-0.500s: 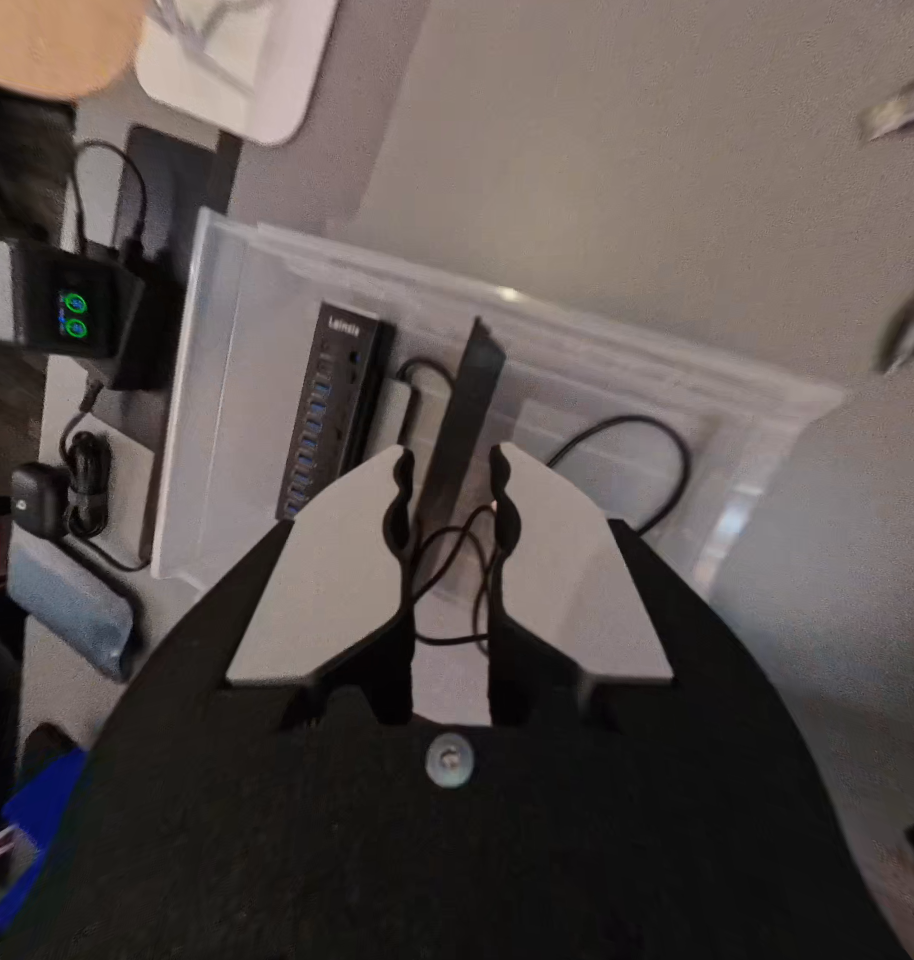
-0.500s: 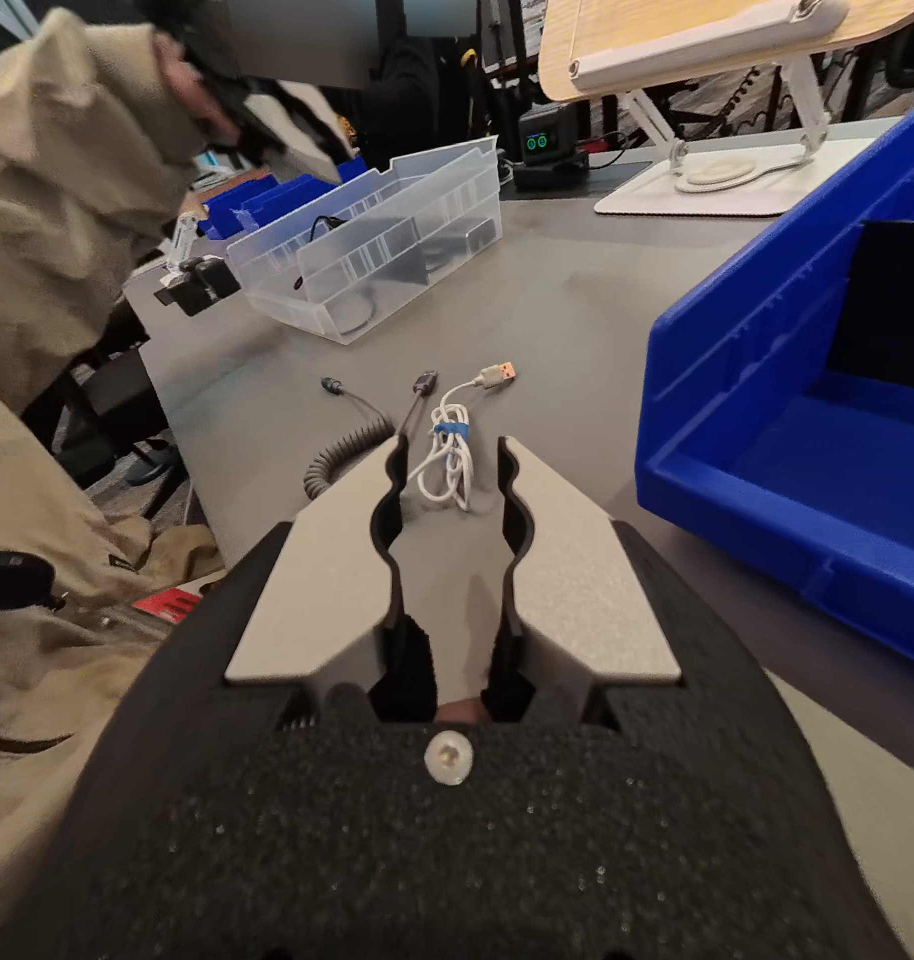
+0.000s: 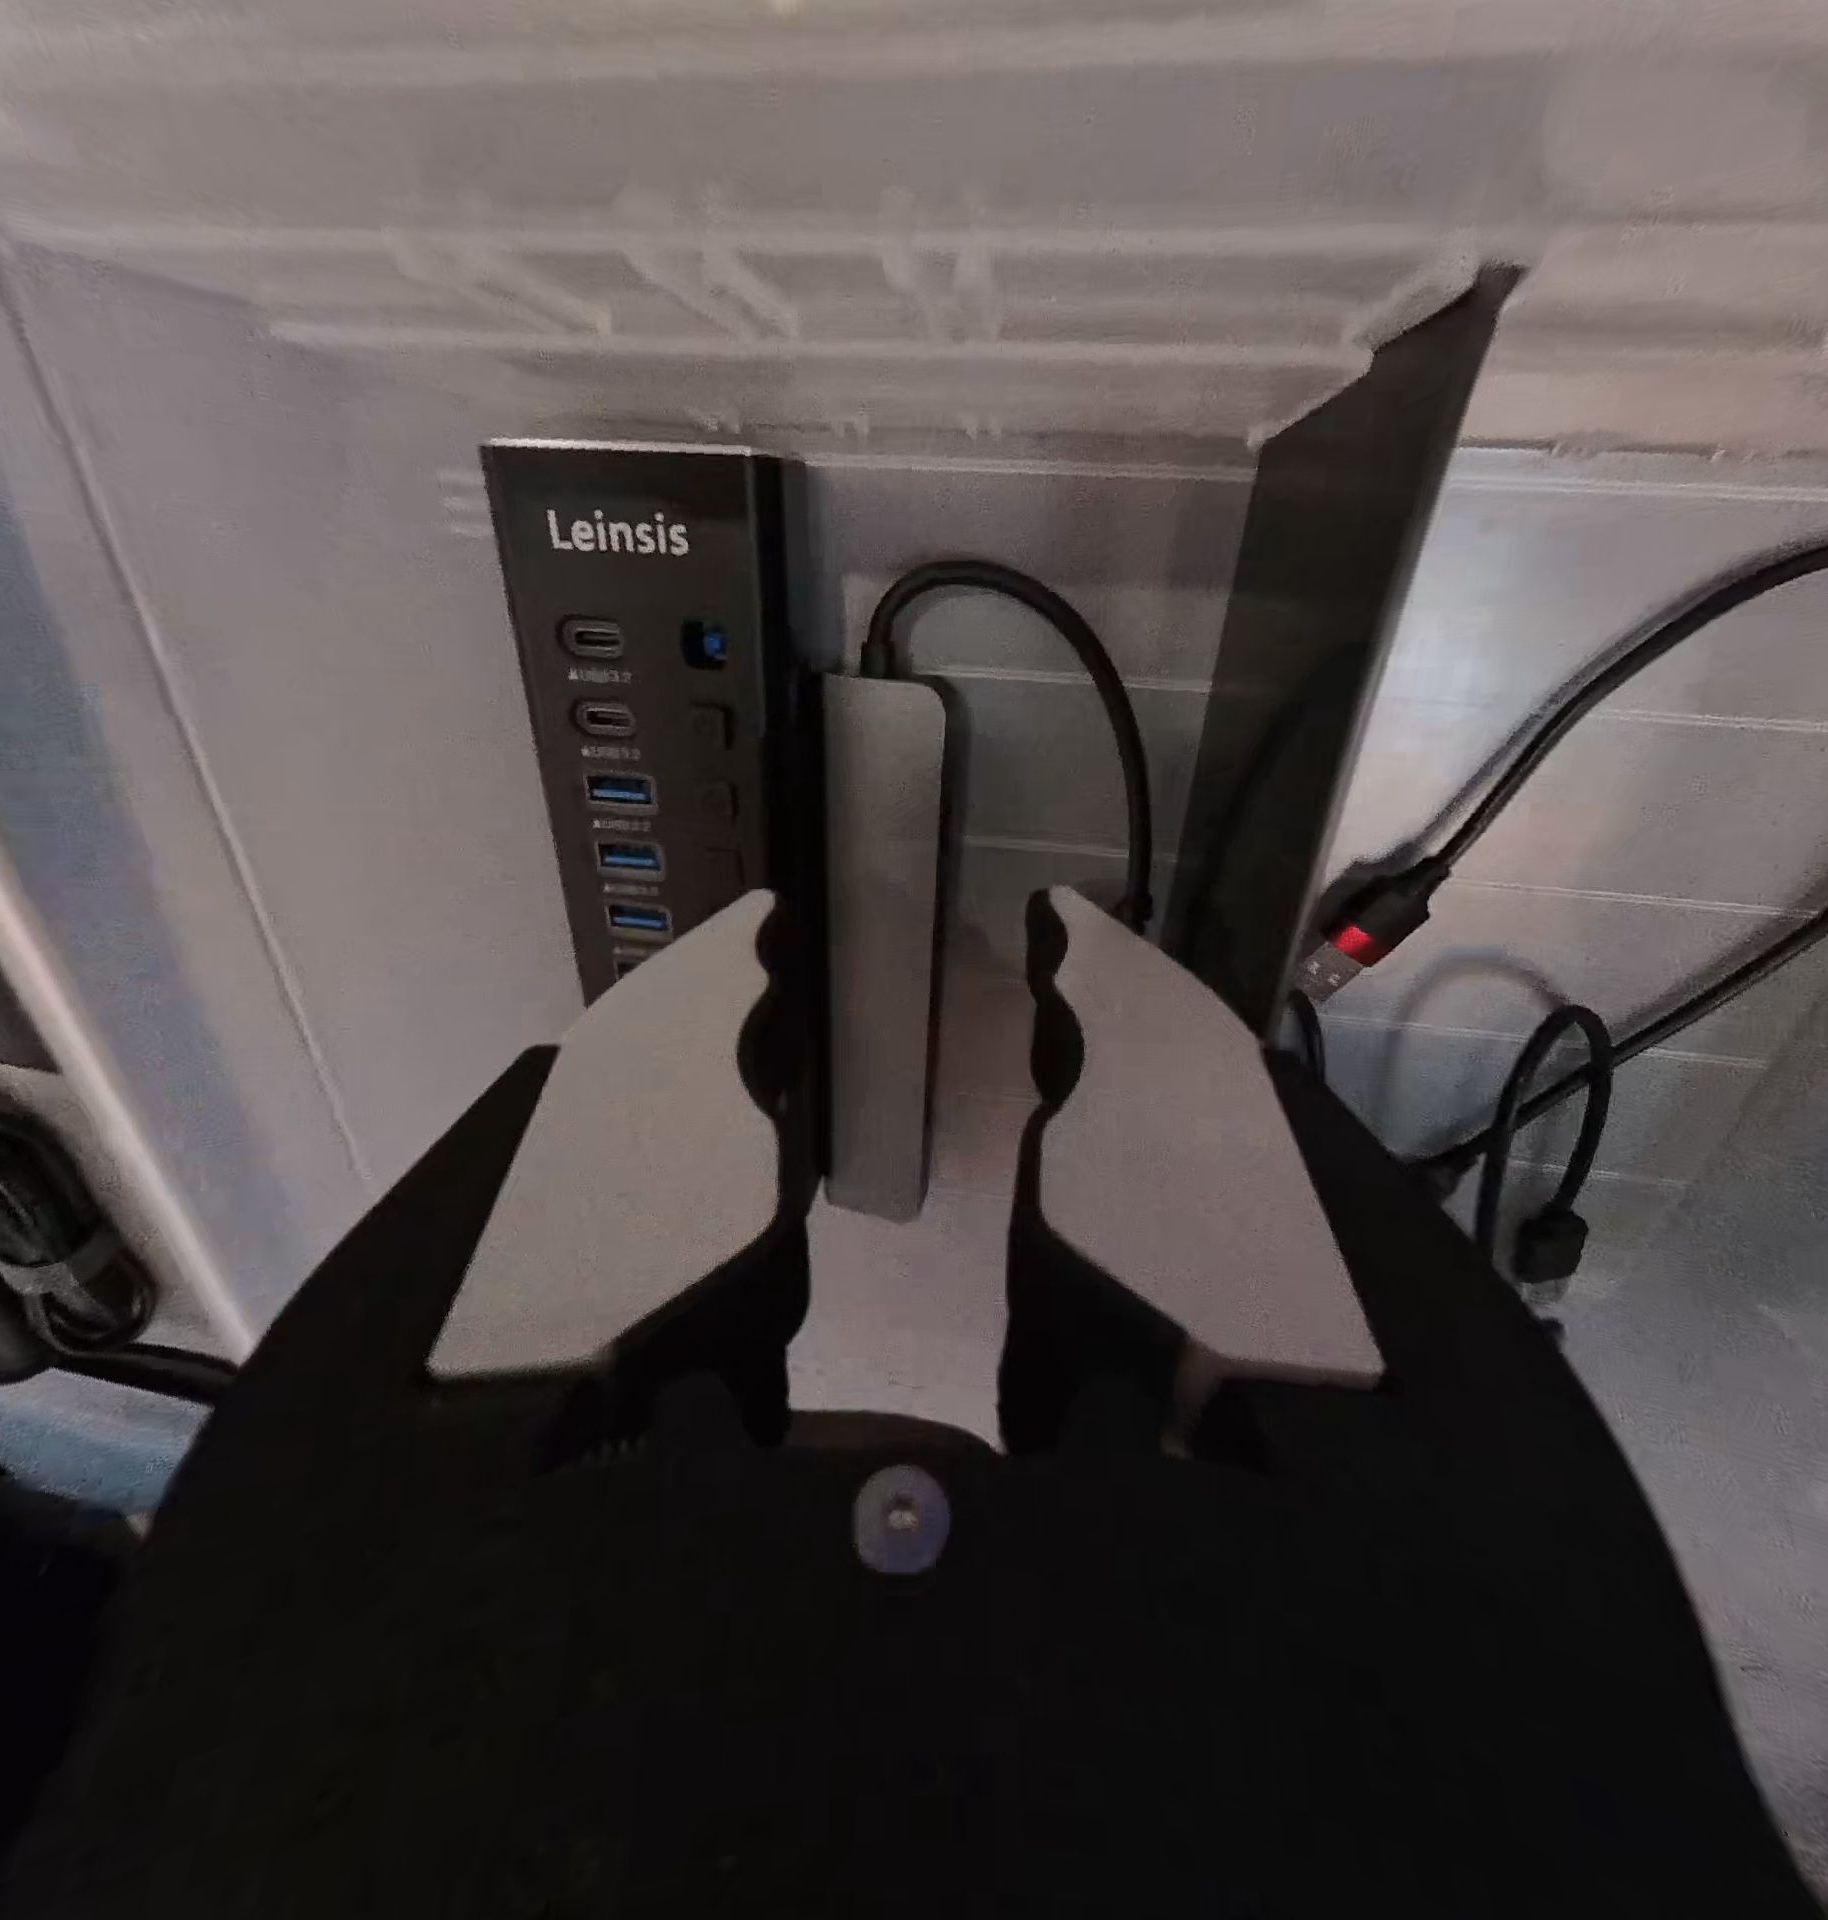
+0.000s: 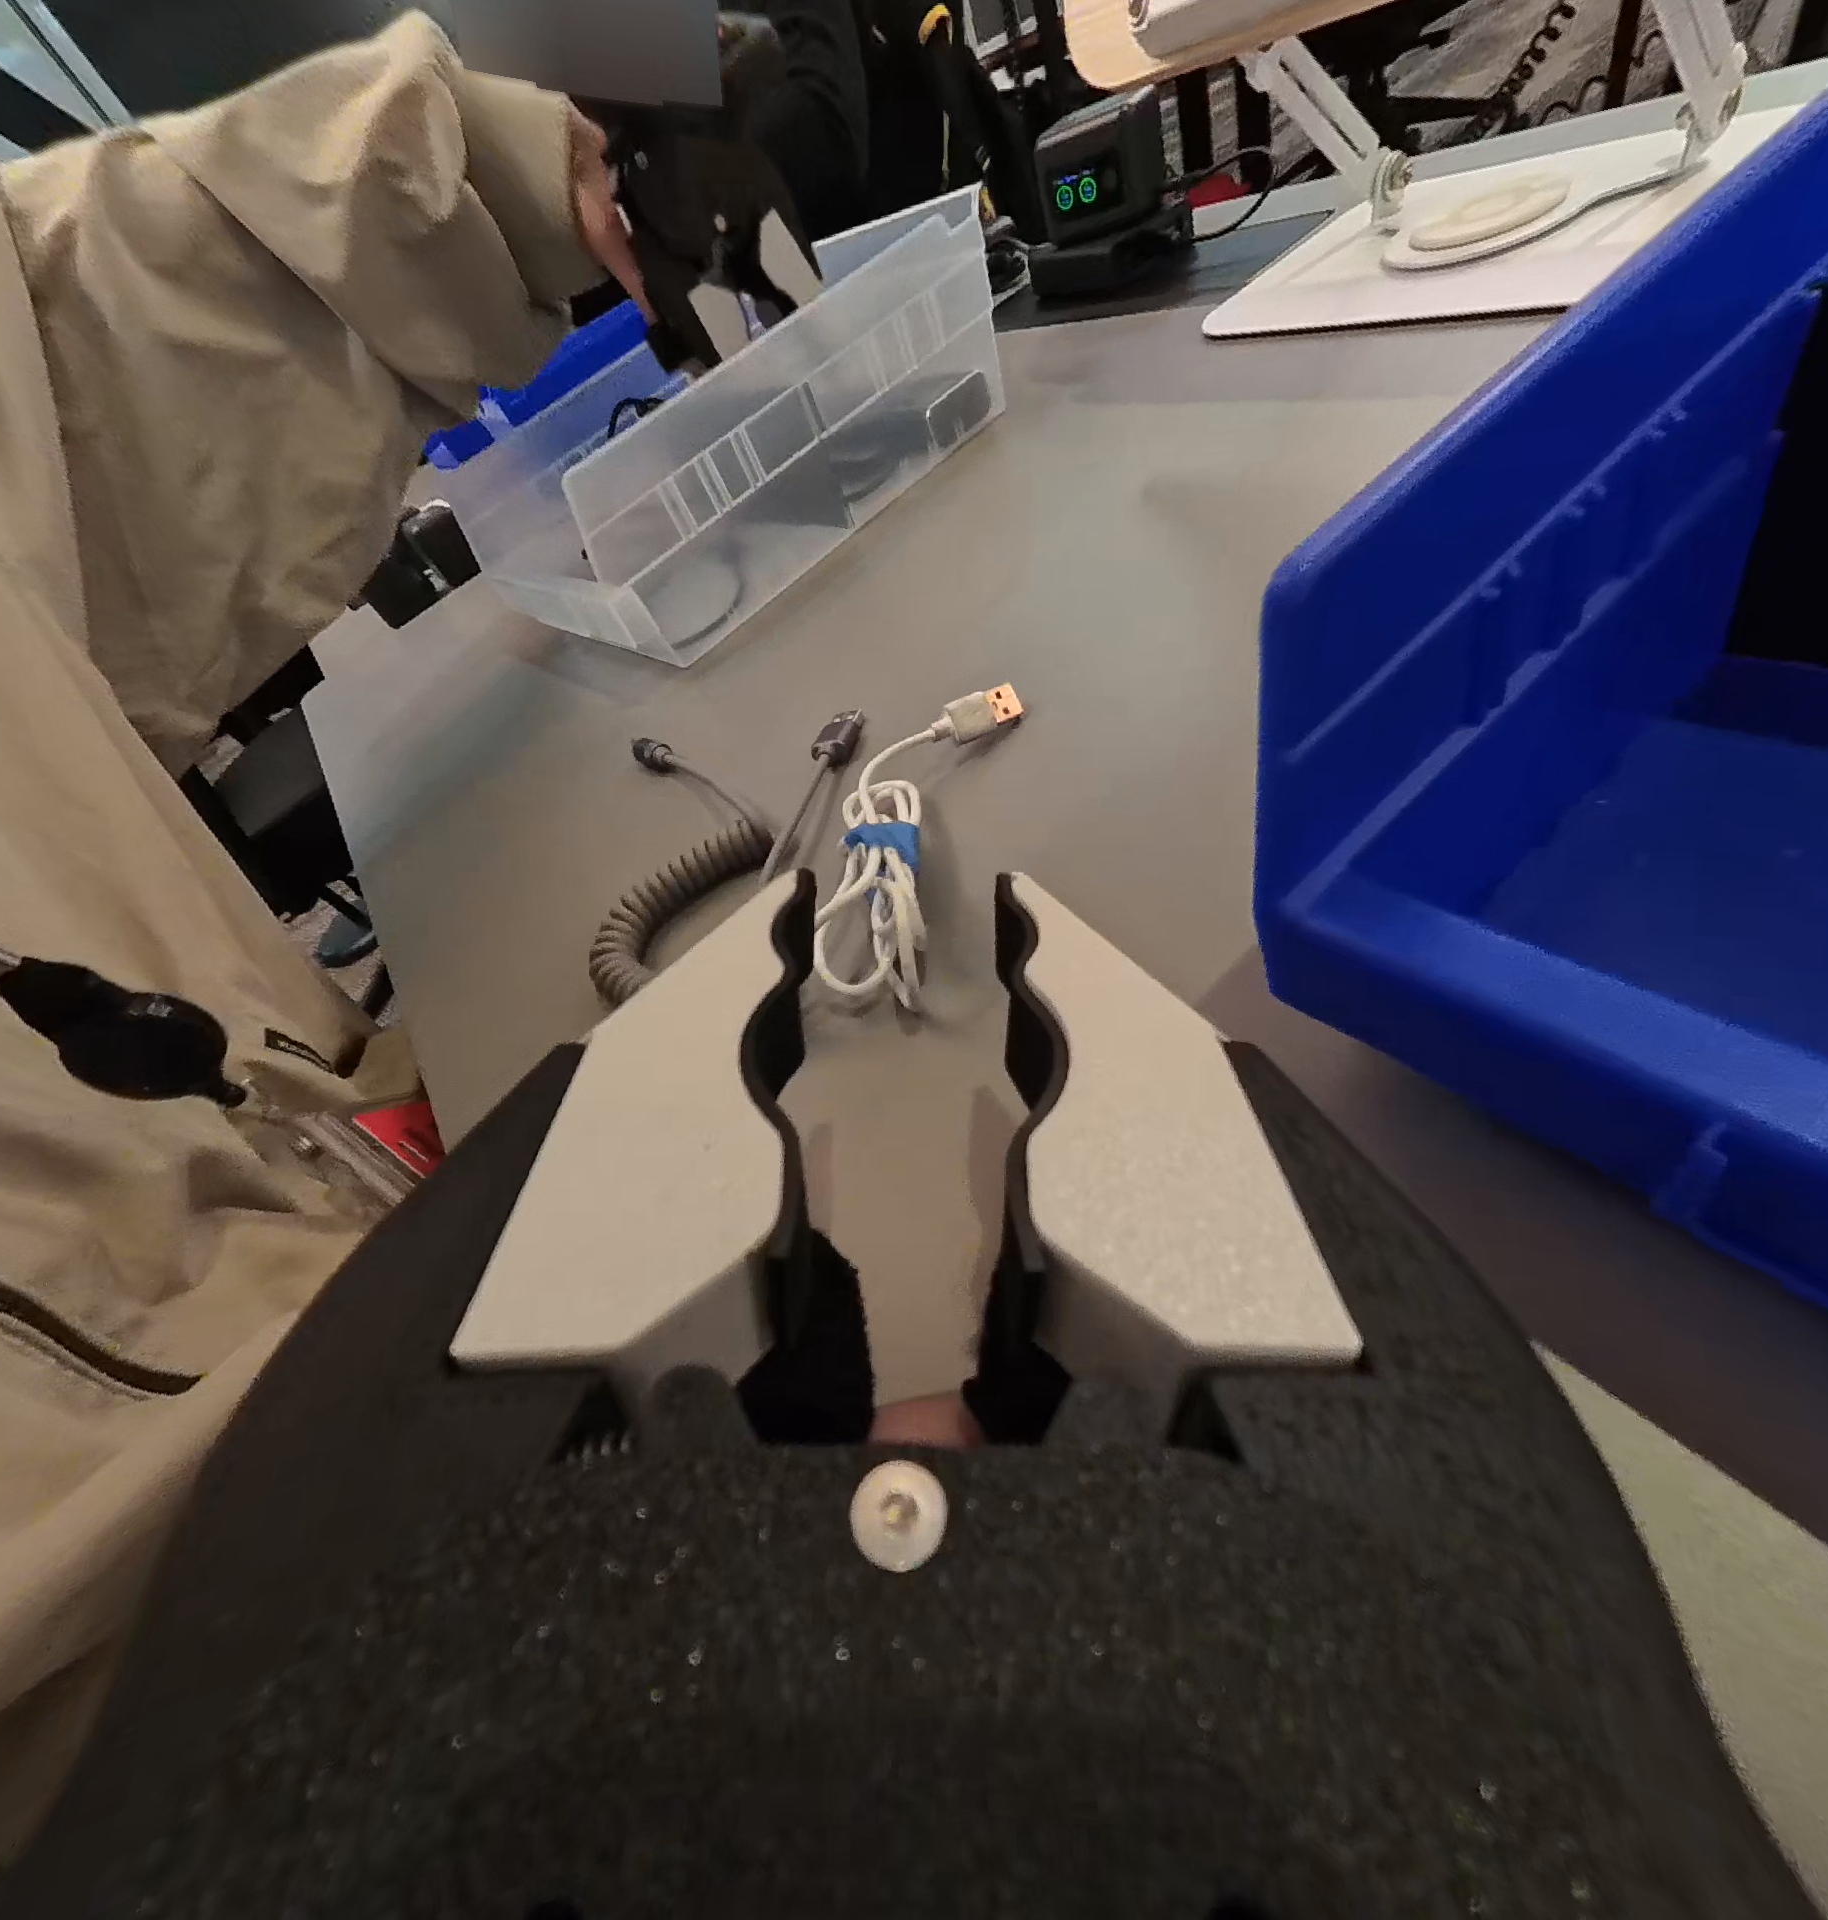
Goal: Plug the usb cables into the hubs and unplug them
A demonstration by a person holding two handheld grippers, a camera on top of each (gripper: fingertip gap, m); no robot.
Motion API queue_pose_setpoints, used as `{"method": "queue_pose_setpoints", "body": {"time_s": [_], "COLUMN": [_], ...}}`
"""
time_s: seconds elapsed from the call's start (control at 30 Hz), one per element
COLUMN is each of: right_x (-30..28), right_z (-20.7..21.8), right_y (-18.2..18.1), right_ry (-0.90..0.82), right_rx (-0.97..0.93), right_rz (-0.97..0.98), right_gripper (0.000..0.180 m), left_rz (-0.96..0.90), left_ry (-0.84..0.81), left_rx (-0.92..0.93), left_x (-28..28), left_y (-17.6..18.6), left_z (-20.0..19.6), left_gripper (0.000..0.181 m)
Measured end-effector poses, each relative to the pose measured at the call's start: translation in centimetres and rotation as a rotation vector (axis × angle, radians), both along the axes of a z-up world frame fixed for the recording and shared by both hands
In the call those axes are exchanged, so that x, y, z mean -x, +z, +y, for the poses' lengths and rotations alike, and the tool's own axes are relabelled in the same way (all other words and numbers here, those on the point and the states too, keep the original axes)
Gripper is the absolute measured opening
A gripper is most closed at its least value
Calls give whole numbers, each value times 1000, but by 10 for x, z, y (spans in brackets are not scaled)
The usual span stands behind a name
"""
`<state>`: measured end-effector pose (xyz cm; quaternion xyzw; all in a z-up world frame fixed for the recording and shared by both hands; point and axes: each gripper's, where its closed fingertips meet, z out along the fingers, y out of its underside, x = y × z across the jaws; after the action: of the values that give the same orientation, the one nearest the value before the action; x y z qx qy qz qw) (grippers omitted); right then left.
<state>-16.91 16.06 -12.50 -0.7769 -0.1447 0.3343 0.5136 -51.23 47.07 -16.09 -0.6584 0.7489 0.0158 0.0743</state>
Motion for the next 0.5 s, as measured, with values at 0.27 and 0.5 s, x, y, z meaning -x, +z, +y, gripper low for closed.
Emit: {"method": "queue_pose_setpoints", "body": {"time_s": [0.27, 0.5], "right_x": [2, 7], "right_z": [4, 3], "right_y": [-1, -2], "right_ry": [5, 33], "right_rx": [14, 22], "right_rz": [14, 14], "right_gripper": [34, 35], "left_rz": [-20, -46], "left_ry": [75, 103], "left_rx": [58, 51], "left_x": [-5, -3], "left_y": [-17, -20], "left_z": [2, 4], "left_gripper": [34, 24]}}
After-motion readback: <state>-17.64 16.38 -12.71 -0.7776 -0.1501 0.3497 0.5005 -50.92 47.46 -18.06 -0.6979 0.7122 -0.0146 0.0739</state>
